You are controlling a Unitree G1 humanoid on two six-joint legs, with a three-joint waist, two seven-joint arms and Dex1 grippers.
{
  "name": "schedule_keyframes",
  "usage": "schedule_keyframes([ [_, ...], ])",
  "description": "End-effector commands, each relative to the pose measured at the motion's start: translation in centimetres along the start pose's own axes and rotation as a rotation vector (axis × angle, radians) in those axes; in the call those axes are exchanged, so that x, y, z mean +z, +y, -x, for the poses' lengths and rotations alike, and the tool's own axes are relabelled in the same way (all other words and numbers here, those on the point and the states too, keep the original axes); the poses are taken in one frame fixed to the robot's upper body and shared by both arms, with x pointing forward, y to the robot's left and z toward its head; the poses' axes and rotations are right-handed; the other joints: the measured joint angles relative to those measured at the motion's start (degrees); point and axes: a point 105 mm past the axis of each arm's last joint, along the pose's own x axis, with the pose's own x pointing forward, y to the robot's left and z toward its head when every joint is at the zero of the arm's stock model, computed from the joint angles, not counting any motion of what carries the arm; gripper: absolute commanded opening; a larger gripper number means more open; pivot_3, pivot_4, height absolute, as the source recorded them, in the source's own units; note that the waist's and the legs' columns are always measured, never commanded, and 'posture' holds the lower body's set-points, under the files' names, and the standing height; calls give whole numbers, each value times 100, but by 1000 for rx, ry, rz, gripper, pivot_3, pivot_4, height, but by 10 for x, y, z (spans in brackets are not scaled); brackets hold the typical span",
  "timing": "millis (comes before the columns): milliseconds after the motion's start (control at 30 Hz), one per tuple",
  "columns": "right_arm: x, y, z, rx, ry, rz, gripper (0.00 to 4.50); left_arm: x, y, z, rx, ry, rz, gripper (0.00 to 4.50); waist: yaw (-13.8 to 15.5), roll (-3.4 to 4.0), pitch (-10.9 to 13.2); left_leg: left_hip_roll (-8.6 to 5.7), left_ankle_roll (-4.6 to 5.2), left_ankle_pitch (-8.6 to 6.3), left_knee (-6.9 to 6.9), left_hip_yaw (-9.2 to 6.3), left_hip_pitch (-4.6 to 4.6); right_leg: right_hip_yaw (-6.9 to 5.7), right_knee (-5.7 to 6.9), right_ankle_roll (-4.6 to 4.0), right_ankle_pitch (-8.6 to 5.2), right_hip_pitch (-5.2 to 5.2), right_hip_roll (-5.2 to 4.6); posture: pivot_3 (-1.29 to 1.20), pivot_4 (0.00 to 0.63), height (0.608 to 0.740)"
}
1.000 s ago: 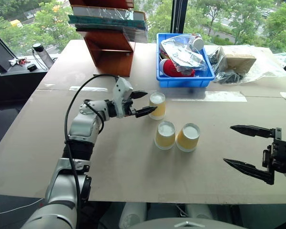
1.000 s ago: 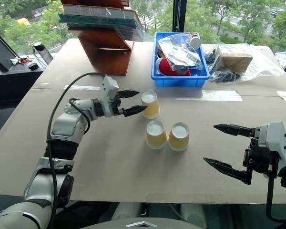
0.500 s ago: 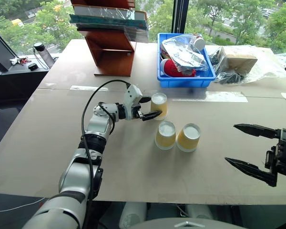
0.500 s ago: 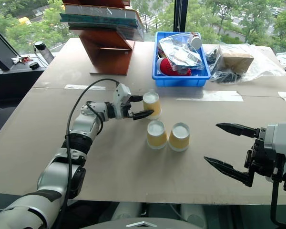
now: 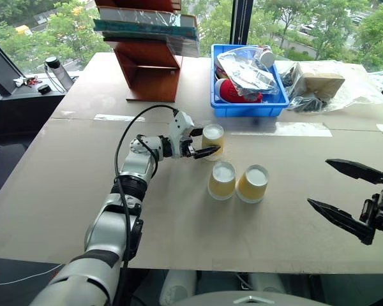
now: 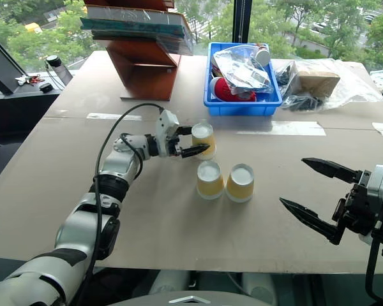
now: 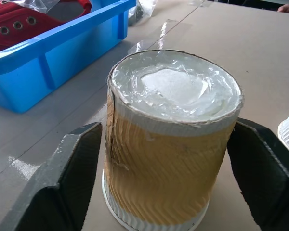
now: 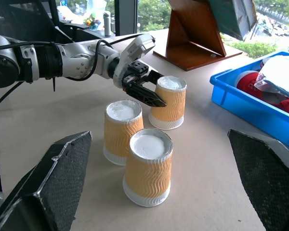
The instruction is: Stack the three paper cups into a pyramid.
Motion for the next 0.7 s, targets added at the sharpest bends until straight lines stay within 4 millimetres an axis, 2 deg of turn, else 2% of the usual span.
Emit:
schedule_keyframes([
  [33,10,1,4,-37,-18,64,4500,8,4,0,5,-31,-35,2397,0,0,0,0,0,0,0,0,0,0,0,0,0,0,0,0,150,740],
  [100,7,2,5,-46,-8,61,4500,9,5,1,3,-41,-35,2179,0,0,0,0,0,0,0,0,1,0,1,0,0,0,0,0,150,740],
  [233,5,3,6,-54,0,58,4500,16,9,6,-6,-78,-28,2179,-8,0,0,0,0,0,0,0,1,0,1,0,0,0,0,0,150,740],
  [367,1,3,7,-64,14,54,4500,44,9,9,-103,-157,0,2179,-2,-2,1,0,0,0,0,0,0,-2,1,0,0,0,1,0,150,740],
  [433,0,3,8,-68,19,53,4500,67,-1,10,-236,-224,30,2179,-1,-2,1,0,0,0,1,0,-2,-3,1,0,0,0,1,0,150,740],
  [533,-1,4,10,-78,27,54,4500,99,-27,11,-432,-277,-22,2179,-4,-1,1,0,0,0,1,1,-5,-3,-1,1,-1,0,1,0,150,740],
  [700,-2,7,15,-95,34,41,4500,126,-58,7,-558,-252,-63,2179,-5,1,1,2,0,0,0,-3,-5,-3,0,1,-1,0,1,0,150,740],
])
